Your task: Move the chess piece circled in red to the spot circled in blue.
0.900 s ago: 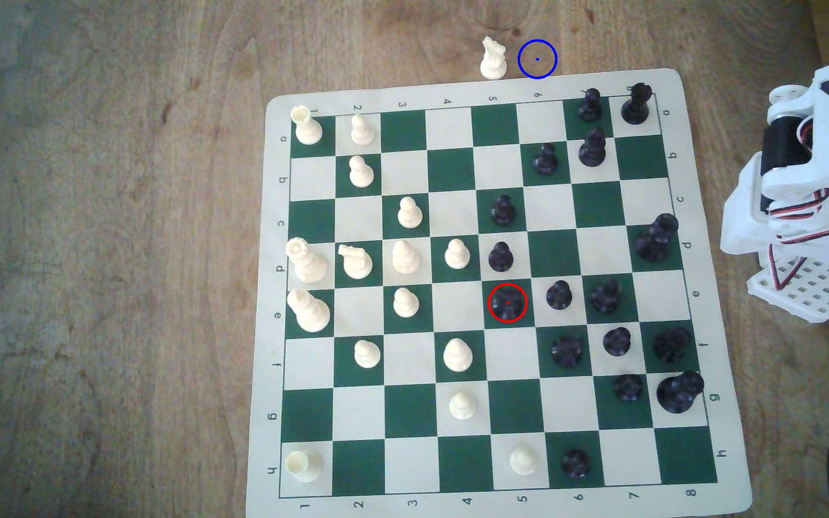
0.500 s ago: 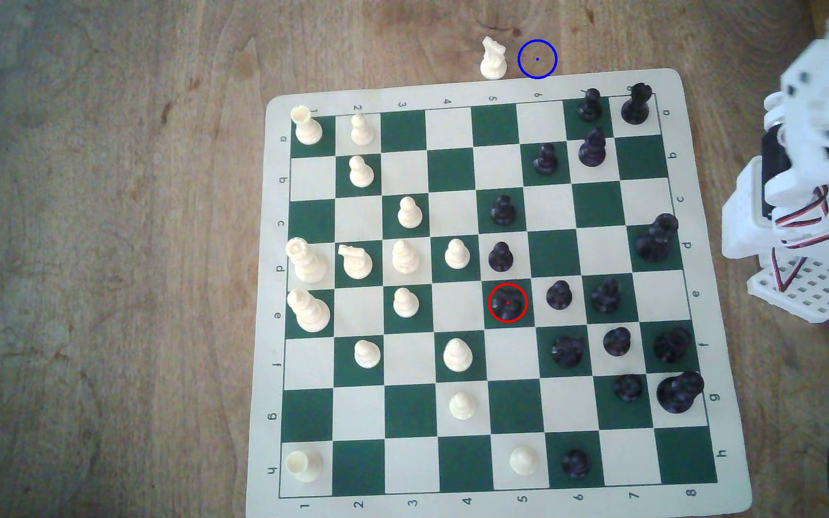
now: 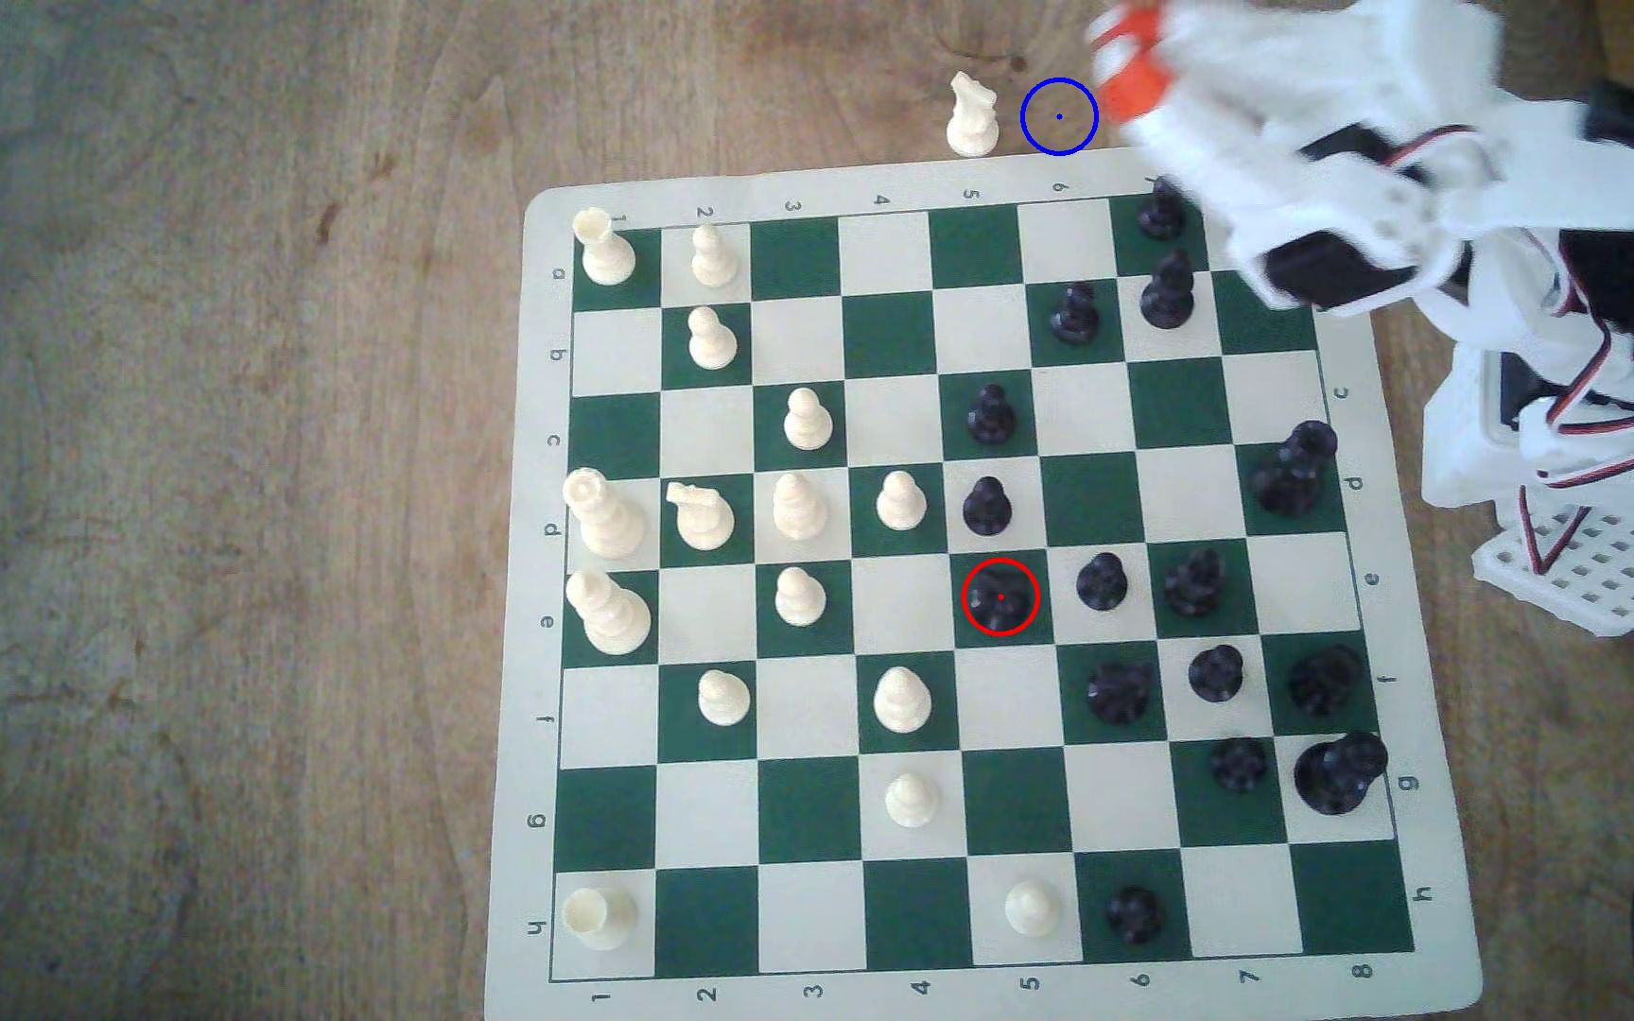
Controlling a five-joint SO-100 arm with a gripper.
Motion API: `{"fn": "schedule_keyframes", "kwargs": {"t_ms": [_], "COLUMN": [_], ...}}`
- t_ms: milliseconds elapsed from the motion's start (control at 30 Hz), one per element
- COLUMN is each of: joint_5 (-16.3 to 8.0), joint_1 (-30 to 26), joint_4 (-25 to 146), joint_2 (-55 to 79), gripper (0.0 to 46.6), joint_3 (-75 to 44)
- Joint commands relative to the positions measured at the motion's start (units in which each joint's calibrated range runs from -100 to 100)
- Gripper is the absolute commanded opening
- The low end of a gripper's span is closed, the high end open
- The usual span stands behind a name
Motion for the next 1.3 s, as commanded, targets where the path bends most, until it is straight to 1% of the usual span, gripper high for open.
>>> {"fn": "schedule_keyframes", "kwargs": {"t_ms": [0,100,167,200,267,333,367,500,533,633,667,800,933,967,1033,1267], "joint_5": [-0.24,-0.39,-0.20,-0.15,-1.17,-2.93,-4.35,-6.84,-7.47,-8.79,-9.82,-10.79,-12.36,-13.82,-14.02,-14.16], "joint_1": [-2.77,-4.41,-4.80,-5.11,-6.75,-8.01,-9.49,-10.74,-10.98,-11.45,-12.00,-12.93,-13.79,-13.79,-13.72,-13.87], "joint_4": [12.46,27.29,32.36,35.31,45.06,49.07,51.86,52.27,52.27,51.94,52.43,52.02,54.39,54.64,54.64,53.25], "joint_2": [0.40,3.63,4.98,6.51,12.11,15.26,17.97,24.93,29.26,35.37,39.02,43.69,50.91,54.39,57.45,65.60], "gripper": [0.7,0.2,0.9,0.5,0.3,1.7,2.4,2.5,3.6,6.1,7.9,10.7,10.7,10.9,11.9,11.5], "joint_3": [-9.28,-16.90,-19.53,-21.43,-28.23,-31.49,-33.49,-34.03,-34.12,-35.03,-37.30,-40.02,-44.91,-46.91,-47.90,-48.99]}}
